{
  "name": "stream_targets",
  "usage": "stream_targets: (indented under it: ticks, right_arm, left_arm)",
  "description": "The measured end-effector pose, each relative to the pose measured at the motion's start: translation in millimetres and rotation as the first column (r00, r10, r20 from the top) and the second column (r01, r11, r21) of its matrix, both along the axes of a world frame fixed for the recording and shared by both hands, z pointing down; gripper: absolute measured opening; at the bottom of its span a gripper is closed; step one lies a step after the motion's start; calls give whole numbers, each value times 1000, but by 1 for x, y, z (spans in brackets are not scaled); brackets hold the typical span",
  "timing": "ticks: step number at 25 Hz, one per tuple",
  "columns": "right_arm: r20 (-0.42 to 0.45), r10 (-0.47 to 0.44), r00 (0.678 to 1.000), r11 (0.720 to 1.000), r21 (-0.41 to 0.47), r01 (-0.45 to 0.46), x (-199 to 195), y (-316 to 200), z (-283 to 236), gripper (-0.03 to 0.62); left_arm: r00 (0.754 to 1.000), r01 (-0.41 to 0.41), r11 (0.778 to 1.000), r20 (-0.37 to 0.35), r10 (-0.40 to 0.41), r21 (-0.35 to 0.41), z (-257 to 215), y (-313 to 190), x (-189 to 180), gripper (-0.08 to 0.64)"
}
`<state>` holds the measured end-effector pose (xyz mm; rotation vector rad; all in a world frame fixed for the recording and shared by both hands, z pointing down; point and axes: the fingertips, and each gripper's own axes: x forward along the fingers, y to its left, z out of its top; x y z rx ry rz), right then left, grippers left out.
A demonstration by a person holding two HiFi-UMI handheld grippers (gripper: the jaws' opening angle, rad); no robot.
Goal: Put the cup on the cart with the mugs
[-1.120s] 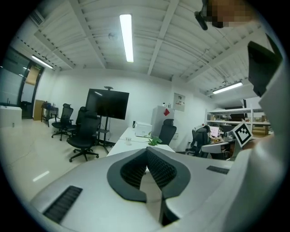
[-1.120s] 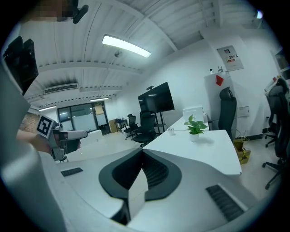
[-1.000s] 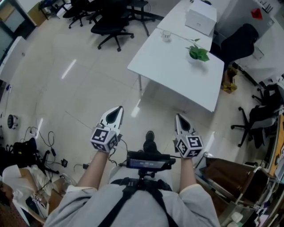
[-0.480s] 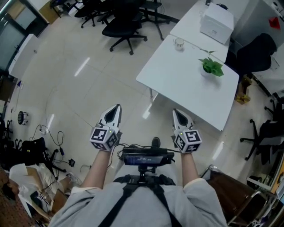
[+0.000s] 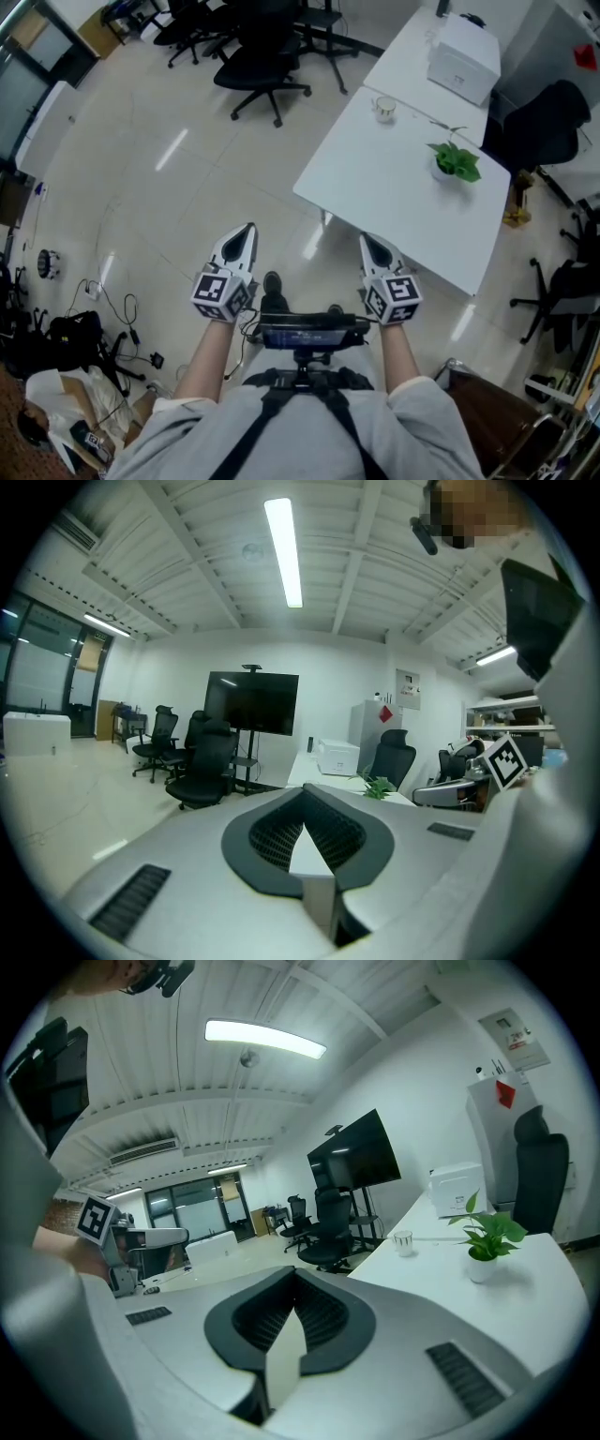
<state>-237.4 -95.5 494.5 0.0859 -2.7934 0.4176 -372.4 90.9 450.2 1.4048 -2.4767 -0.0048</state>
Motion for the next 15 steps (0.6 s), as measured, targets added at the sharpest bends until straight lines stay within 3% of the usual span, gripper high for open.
stream_targets:
  ticks: [7,15]
  right_arm:
    - [-17,121,992,993,11,-121,-74,13,5,6]
    - [-10,281,960,959,36,-281,-153,33,-1,6]
  left_arm:
    - [993,-116,993,-2,116,26,1,1,-87,3]
    - [962,-273,962,-7,274,26,3,4,-181,3]
